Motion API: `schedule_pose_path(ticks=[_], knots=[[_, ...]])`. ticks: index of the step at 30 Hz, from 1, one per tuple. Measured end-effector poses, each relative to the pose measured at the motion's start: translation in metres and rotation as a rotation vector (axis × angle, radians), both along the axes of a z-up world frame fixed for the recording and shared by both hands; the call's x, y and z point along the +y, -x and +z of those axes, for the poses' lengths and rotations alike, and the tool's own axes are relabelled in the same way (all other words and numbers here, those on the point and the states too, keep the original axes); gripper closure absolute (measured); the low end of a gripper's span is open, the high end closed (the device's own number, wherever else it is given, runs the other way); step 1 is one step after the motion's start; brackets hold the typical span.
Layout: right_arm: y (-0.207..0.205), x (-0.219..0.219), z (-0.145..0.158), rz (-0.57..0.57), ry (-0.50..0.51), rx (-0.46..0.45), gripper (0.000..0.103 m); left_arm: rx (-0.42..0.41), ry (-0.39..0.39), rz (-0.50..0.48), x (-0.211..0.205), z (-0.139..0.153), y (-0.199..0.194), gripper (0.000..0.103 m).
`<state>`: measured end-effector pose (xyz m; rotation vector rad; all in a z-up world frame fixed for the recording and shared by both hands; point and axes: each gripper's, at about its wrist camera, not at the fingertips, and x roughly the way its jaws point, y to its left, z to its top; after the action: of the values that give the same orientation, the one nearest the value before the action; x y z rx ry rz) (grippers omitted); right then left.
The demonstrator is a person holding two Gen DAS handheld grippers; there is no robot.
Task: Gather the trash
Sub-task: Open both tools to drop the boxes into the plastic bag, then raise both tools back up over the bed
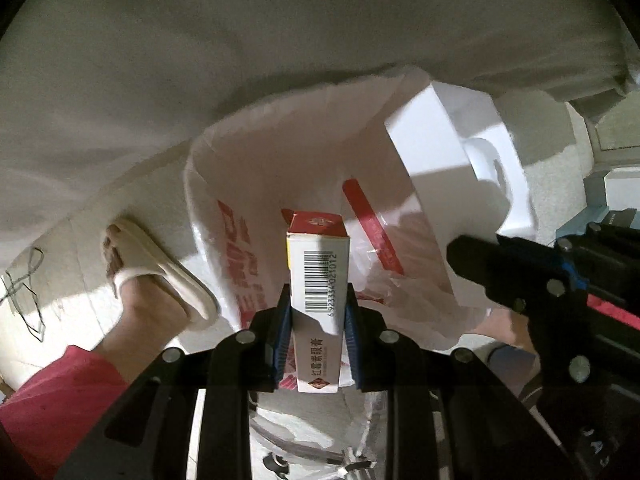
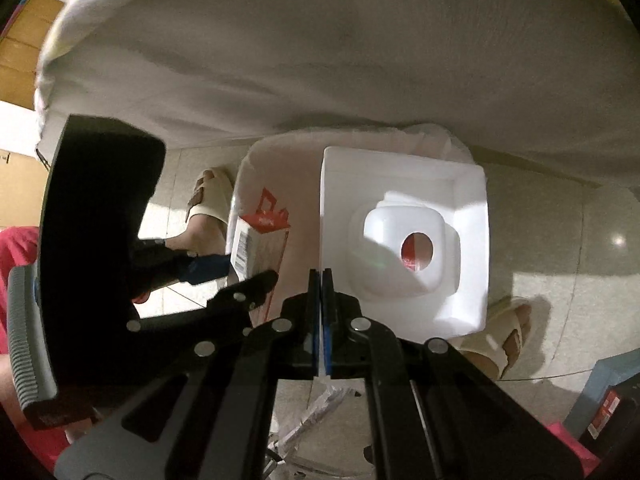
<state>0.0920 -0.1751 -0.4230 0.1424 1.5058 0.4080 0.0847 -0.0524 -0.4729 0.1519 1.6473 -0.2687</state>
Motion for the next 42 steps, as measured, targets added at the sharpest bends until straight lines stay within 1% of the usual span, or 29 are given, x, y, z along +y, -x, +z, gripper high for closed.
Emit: schedule_pose_path(ticks=[4,6,10,17,18,20,21,22,23,24,25,29,33,36,37,39,41,42], knots=[[-0.006,-0.004,-0.023,-0.013,-0.021,0.045,0.101,0.028,-0.014,0.011,0.001,-0.015,-0.004,0.079],[-0.011,-0.005,-0.032,-0.011,-0.027,0.059,0.101,0.053,-0.005,0.024,0.001,-0.021,-0.006,0.079],[-0.023,0.005,-0.05,-0.012,-0.029,0.074,0.101,0.077,0.0,0.032,0.002,-0.026,-0.009,0.079],[-0.03,0.002,-0.07,-0.023,-0.039,0.108,0.1,0.105,-0.005,0.042,0.003,-0.039,-0.01,0.078],[-0.03,0.002,-0.072,-0.026,-0.037,0.109,0.098,0.111,-0.006,0.045,0.003,-0.04,-0.01,0.079],[-0.031,0.004,-0.069,-0.032,-0.036,0.112,0.093,0.116,-0.001,0.05,0.002,-0.04,-0.01,0.077],[-0.032,0.002,-0.069,-0.036,-0.035,0.111,0.087,0.117,-0.003,0.055,0.002,-0.04,-0.01,0.074],[-0.033,0.001,-0.069,-0.039,-0.036,0.111,0.077,0.115,-0.001,0.06,0.004,-0.041,-0.011,0.072],[-0.033,0.001,-0.07,-0.042,-0.036,0.11,0.072,0.109,0.003,0.069,0.005,-0.041,-0.011,0.066],[-0.034,-0.001,-0.069,-0.046,-0.037,0.105,0.065,0.103,0.001,0.075,0.005,-0.039,-0.011,0.062],[-0.036,0.003,-0.066,-0.048,-0.038,0.102,0.063,0.1,0.0,0.077,0.006,-0.038,-0.012,0.061],[-0.037,0.003,-0.063,-0.047,-0.038,0.096,0.063,0.085,-0.009,0.082,0.007,-0.033,-0.012,0.052],[-0.033,0.001,-0.058,-0.05,-0.034,0.091,0.062,0.061,-0.021,0.089,0.007,-0.023,-0.011,0.049],[-0.026,-0.002,-0.048,-0.044,-0.019,0.074,0.059,0.046,-0.03,0.08,0.006,-0.012,-0.008,0.047],[-0.024,-0.003,-0.043,-0.039,-0.009,0.062,0.058,0.044,-0.016,0.068,0.005,-0.006,-0.006,0.046],[-0.02,0.004,-0.027,-0.027,0.014,0.027,0.058,0.027,-0.016,0.026,0.002,0.007,-0.003,0.041],[-0.012,0.003,-0.013,-0.019,0.026,-0.004,0.053,-0.014,-0.02,-0.012,-0.003,0.027,0.003,0.038],[-0.009,0.002,-0.005,-0.017,0.03,-0.022,0.049,-0.028,-0.016,-0.019,-0.003,0.041,0.006,0.033]])
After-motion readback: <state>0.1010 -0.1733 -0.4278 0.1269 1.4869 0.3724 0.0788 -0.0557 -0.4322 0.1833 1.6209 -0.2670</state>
